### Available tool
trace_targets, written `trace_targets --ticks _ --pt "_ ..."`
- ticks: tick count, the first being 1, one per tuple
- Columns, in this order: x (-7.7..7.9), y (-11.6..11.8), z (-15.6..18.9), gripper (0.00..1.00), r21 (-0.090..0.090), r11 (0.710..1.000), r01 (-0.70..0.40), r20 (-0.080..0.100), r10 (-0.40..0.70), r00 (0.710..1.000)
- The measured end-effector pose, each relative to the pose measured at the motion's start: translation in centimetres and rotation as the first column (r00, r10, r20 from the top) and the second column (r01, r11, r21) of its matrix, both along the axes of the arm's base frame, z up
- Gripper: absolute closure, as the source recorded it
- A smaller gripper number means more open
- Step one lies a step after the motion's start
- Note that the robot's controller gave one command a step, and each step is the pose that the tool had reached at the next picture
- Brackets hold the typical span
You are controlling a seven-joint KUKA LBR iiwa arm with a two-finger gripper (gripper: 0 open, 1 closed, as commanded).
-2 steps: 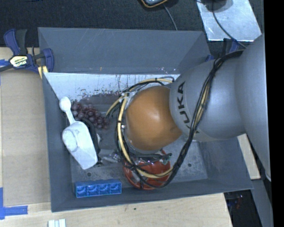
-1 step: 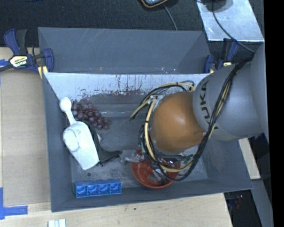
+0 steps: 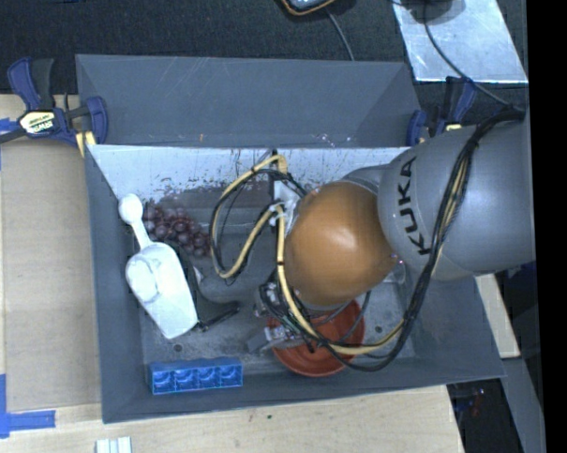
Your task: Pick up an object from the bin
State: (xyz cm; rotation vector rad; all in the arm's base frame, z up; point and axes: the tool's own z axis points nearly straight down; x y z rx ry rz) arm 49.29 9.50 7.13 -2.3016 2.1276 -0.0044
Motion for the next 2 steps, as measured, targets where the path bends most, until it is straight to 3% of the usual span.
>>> trace_targets --ticks 2 --pt "0.01 -0.02 0.39 1.0 0.001 1.0 0.004 0.001 -0.004 1.0"
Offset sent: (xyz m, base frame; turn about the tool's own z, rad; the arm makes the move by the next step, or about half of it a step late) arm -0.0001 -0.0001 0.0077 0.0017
